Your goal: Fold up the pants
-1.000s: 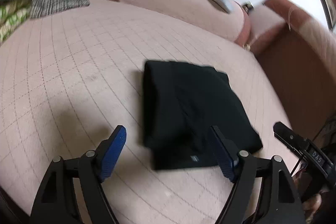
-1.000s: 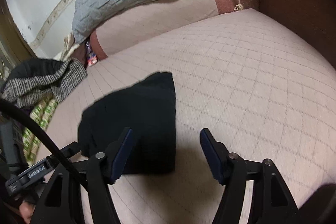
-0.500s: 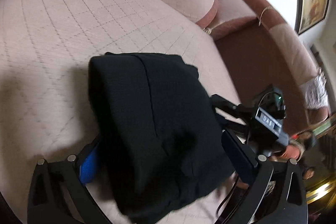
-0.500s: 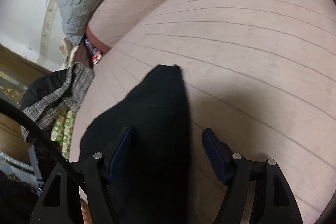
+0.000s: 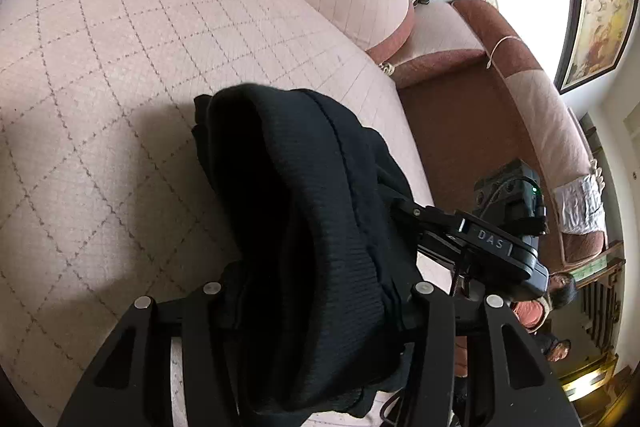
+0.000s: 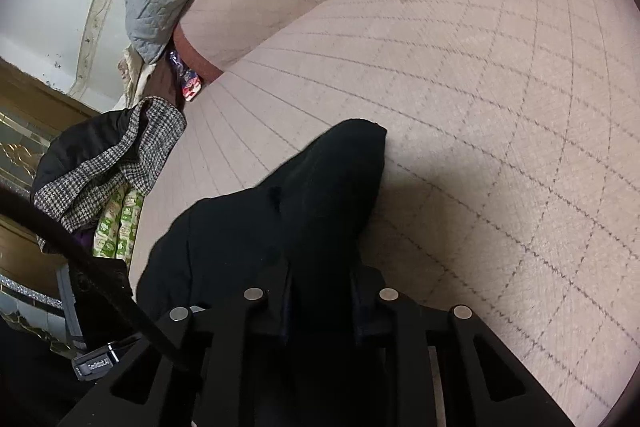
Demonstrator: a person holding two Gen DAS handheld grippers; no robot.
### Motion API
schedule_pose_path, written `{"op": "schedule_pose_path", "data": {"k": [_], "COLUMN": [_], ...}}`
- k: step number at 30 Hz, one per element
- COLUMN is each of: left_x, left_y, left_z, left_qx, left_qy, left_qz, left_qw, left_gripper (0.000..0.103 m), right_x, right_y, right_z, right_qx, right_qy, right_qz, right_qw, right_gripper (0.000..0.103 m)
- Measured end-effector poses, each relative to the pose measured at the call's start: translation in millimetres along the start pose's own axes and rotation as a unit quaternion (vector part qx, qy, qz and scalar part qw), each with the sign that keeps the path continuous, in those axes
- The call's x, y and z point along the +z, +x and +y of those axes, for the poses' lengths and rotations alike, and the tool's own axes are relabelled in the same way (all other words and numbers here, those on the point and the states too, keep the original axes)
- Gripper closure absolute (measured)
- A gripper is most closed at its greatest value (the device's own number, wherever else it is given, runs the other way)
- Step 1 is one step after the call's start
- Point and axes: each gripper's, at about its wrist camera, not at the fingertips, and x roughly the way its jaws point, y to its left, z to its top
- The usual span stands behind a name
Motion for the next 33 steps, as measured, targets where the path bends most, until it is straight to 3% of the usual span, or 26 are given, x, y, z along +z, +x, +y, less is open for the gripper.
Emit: {"op": "schedule_pose_path", "data": {"k": [7,16,24,33], "left_x": [11,35,73,110], "left_y": [-12,-32,-30,-16], "left_z": [-4,3,-2,-3], "left_qx": [-0.02,-0.028,-0.009,0.014], "left_qy": [-0.007,-0.025,-0.008,0.005], "left_qz": [-0.02,-0.059,-0.085,-0.093], "left_qw": [0.9996,0.9976,0.9963,0.9955], "left_gripper": [0.054,0.054,0.054,0.054], "right_x": [15,37,71,92], "right_y": [-18,-11,2,27], "right_z": [33,66,84,75], "right_qx": [0.006,-0.004,-0.032,-0.053], "right_qy": [-0.031,-0.056,-0.072,-0.052], "right_qz": [-0.018,-0.026,-0.049,-0.056], "right_qw": [0.999,0.998,0.996,0.996], "right_gripper": [0.082,0.083,0.083,0.083]}}
